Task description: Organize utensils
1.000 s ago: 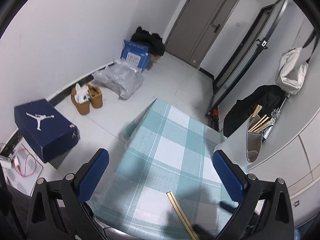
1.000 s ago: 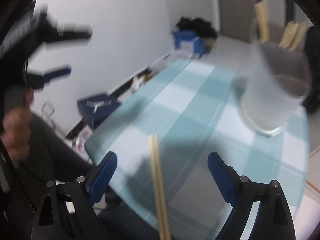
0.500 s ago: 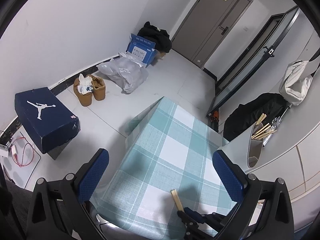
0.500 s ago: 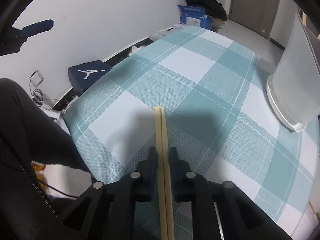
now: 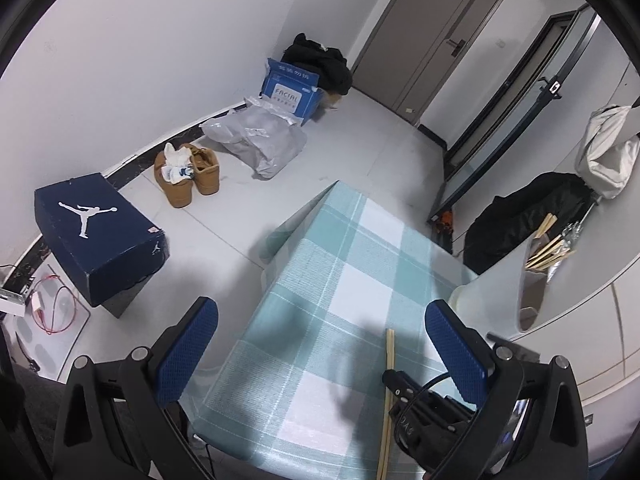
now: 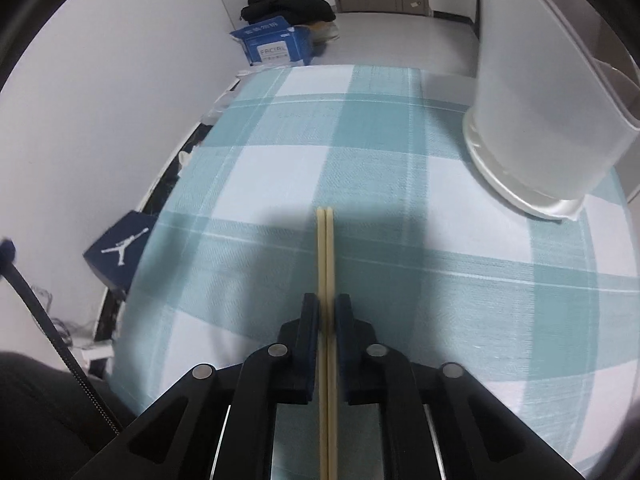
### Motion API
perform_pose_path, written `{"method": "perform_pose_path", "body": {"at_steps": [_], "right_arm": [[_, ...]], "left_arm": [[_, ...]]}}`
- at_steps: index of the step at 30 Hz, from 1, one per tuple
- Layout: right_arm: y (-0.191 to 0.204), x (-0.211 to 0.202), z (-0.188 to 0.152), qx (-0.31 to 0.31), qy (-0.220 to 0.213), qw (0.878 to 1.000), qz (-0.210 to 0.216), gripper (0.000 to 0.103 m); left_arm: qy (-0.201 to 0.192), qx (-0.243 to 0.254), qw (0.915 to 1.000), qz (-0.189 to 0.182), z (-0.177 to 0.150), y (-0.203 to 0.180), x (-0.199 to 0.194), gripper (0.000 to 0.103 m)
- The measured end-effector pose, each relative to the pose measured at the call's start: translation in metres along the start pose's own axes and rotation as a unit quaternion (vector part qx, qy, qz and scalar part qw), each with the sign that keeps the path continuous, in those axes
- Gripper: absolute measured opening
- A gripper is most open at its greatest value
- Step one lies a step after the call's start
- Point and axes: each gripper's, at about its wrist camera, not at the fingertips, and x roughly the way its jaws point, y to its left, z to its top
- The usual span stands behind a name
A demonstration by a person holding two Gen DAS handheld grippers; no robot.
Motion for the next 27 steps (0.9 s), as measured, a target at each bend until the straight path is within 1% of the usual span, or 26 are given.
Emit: {"method": "perform_pose_path", "body": {"at_steps": [2, 4, 7, 11, 14, 16, 18, 22, 25, 27], "right_arm": [[0.001, -0.001, 0.001, 0.013, 0.006, 1.0, 0.026, 0.012], [-0.003, -0.008, 0.0, 0.015, 0.001, 0.999, 0.032, 0.022], [-0.013, -0.021, -0.003, 0.007, -0.011, 0.999, 0.03, 0.032], [-0.025, -0.032, -0.008, -0.013, -0.006, 1.0, 0.025, 0.033], [-0.026, -0.036, -0.011, -0.045, 0.003, 0.999, 0.021, 0.033], [-0.023, -0.035, -0.011, -0.073, 0.013, 0.997, 0.02, 0.036], [-0.019, -0.03, -0.009, -0.097, 0.027, 0.995, 0.021, 0.037], [-0.009, -0.018, 0.001, -0.127, 0.03, 0.991, 0.017, 0.037], [-0.006, -0.004, 0.012, -0.133, 0.041, 0.99, 0.008, 0.037], [-0.007, 0.003, 0.018, -0.127, 0.049, 0.991, 0.012, 0.038]], "left_arm": [[0.002, -0.003, 1.0, 0.002, -0.001, 0.003, -0.001, 0.102], [0.002, -0.006, 1.0, 0.0, -0.002, 0.004, -0.003, 0.102], [0.001, -0.008, 1.0, -0.001, -0.002, 0.005, -0.005, 0.102], [0.004, -0.007, 1.0, -0.001, -0.002, 0.003, -0.004, 0.102], [0.004, -0.005, 1.0, -0.005, -0.002, -0.001, -0.003, 0.102], [0.002, -0.003, 1.0, -0.004, -0.002, -0.002, -0.004, 0.102], [0.0, -0.002, 1.0, -0.007, -0.001, -0.002, -0.005, 0.102], [0.008, -0.01, 0.9998, -0.015, 0.0, 0.001, -0.002, 0.102], [0.016, -0.028, 0.9991, -0.029, 0.001, 0.005, 0.002, 0.101], [0.017, -0.033, 0.9988, -0.032, 0.002, 0.007, 0.003, 0.101]]}}
